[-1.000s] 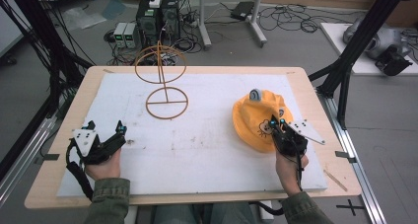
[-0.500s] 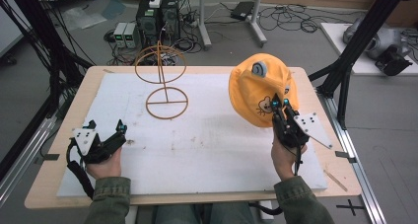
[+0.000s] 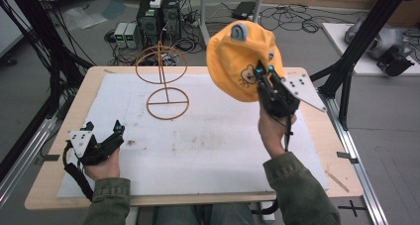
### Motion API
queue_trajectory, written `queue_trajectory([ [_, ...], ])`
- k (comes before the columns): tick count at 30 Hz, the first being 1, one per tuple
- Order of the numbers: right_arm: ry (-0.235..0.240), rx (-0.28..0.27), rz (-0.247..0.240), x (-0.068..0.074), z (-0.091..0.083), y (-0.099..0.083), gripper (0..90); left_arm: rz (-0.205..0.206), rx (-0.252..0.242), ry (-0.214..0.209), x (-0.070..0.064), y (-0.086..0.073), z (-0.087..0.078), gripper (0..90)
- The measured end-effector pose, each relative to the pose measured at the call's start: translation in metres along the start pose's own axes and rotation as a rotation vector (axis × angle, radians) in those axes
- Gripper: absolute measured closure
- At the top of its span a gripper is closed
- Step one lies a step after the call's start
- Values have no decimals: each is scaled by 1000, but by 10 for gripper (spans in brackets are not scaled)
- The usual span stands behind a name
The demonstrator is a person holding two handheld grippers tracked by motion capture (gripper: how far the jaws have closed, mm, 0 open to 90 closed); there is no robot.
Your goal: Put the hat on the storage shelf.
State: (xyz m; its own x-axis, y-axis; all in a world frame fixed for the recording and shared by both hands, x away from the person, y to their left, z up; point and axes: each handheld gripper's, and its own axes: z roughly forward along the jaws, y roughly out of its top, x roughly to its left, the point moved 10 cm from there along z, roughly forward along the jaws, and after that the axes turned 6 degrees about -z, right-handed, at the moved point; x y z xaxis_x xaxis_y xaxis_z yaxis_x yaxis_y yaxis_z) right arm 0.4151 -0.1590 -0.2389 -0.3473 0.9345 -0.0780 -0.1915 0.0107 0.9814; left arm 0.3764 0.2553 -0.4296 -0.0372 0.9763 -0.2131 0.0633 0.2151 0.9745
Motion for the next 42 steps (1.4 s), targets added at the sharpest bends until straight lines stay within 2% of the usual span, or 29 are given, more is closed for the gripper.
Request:
queue_trajectory([
  [2, 26, -11, -7, 17, 15, 10, 884, -4, 0, -3, 1, 0, 1, 137],
  [3, 26, -11, -7, 17, 15, 10, 884, -4, 0, -3, 1, 0, 1, 137],
  [4, 57, -13, -21, 35, 30, 18, 884, -9, 2, -4, 2, -1, 1, 137],
  [6, 79, -13, -25, 46, 39, 23, 884, -17, 3, -5, 3, -1, 1, 137],
  [10, 136, -4, -42, 78, 66, 34, 884, -16, 8, -6, 4, -3, 1, 137],
  [12, 165, 11, -49, 90, 78, 37, 883, -18, 9, -9, 4, -3, 1, 137],
  [13, 165, 11, -49, 90, 78, 37, 883, -20, 9, -10, 3, -3, 1, 137],
  [14, 187, 15, -57, 104, 91, 39, 884, -17, 11, -15, 1, -4, 0, 137],
  [17, 209, 29, -40, 119, 108, 40, 884, -7, 11, -26, -3, -4, 0, 137],
  [23, 208, 45, -24, 136, 139, 36, 884, -11, 8, -24, 0, -4, -1, 137],
  [26, 203, 46, -16, 140, 149, 33, 884, -15, 9, -16, 4, -4, -2, 138],
  [29, 220, 74, -20, 147, 156, 22, 883, -27, 4, -7, 9, -3, -3, 137],
  [33, 264, 128, -28, 157, 162, 8, 883, -30, 5, -6, 11, -3, -4, 137],
  [35, 286, 173, -31, 163, 165, -2, 883, -31, 4, -8, 10, -3, -3, 137],
  [36, 286, 173, -31, 163, 165, -2, 883, -31, 2, -10, 9, -3, -3, 137],
  [38, 308, 230, -44, 168, 170, -16, 883, -30, 4, -15, 7, -3, -3, 137],
  [41, 324, 259, -50, 171, 172, -24, 883, -29, 2, -14, 8, -2, -3, 137],
  [42, 347, 287, -57, 176, 173, -30, 883, -33, 1, -13, 8, -2, -3, 137],
])
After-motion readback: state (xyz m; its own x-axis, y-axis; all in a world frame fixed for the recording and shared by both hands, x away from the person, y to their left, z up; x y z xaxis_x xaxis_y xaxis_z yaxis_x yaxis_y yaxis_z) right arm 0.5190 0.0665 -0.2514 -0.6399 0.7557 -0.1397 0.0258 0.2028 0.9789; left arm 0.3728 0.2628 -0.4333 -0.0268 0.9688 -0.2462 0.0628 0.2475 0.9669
